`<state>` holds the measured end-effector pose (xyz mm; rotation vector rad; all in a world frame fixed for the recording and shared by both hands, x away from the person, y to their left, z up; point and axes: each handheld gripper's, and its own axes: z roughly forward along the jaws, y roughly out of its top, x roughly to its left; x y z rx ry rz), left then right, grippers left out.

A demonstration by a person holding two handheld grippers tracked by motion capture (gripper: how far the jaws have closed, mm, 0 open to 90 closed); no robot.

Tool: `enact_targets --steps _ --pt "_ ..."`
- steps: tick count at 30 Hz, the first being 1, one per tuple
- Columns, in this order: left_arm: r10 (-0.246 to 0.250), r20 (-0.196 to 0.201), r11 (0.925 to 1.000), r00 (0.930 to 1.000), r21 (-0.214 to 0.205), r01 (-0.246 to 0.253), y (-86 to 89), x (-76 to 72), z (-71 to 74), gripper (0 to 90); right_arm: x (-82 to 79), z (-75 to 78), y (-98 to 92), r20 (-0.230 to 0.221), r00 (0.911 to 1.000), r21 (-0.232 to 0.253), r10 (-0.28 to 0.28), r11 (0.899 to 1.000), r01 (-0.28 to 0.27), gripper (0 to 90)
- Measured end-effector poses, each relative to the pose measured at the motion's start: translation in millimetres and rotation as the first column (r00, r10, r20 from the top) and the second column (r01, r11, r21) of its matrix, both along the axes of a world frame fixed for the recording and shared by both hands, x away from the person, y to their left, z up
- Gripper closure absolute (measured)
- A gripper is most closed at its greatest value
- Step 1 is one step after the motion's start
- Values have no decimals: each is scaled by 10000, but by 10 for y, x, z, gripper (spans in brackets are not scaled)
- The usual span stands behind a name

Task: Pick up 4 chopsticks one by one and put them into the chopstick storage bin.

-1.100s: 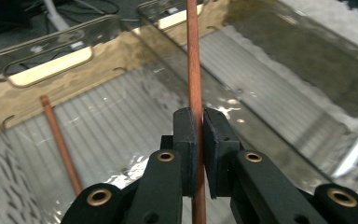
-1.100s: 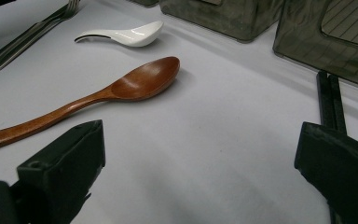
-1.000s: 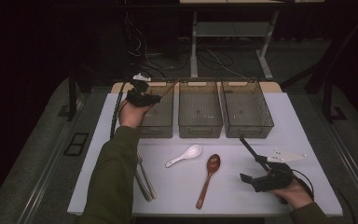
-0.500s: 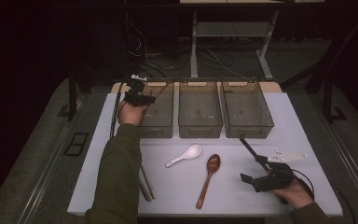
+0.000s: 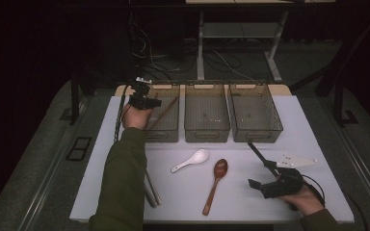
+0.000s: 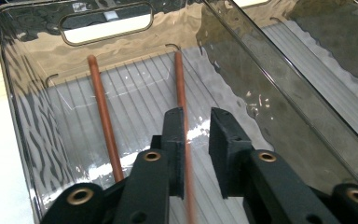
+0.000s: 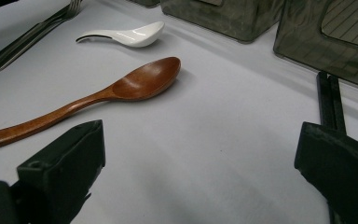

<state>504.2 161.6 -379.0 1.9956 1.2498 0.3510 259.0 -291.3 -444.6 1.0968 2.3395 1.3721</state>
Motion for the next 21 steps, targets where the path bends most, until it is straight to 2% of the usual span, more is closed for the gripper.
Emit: enact_targets --steps 7,9,12,17,20,21 --pt "-281 117 9996 9995 -49 282 -11 -12 17 649 0 -1 2 -26 10000 4 -13 10000 13 16" --pt "-441 153 9989 9989 -129 443 -20 -20 27 619 -1 -1 2 -36 10000 -1 -16 10000 16 16" --pt "-773 298 9970 9966 -31 774 -48 -41 47 587 -1 -1 2 -35 10000 -1 -15 10000 15 17" --pt "-1313 370 9913 9907 130 1309 -77 -80 81 535 0 -1 2 -30 10000 -3 -26 10000 26 16" --pt "-1520 407 9884 9875 19 1520 -95 -112 106 500 -1 -2 3 -40 10000 -4 -34 10000 34 16" --pt "-1775 488 9840 9829 229 1766 -90 -113 122 490 0 -1 3 -36 10000 -5 -36 10000 36 16"
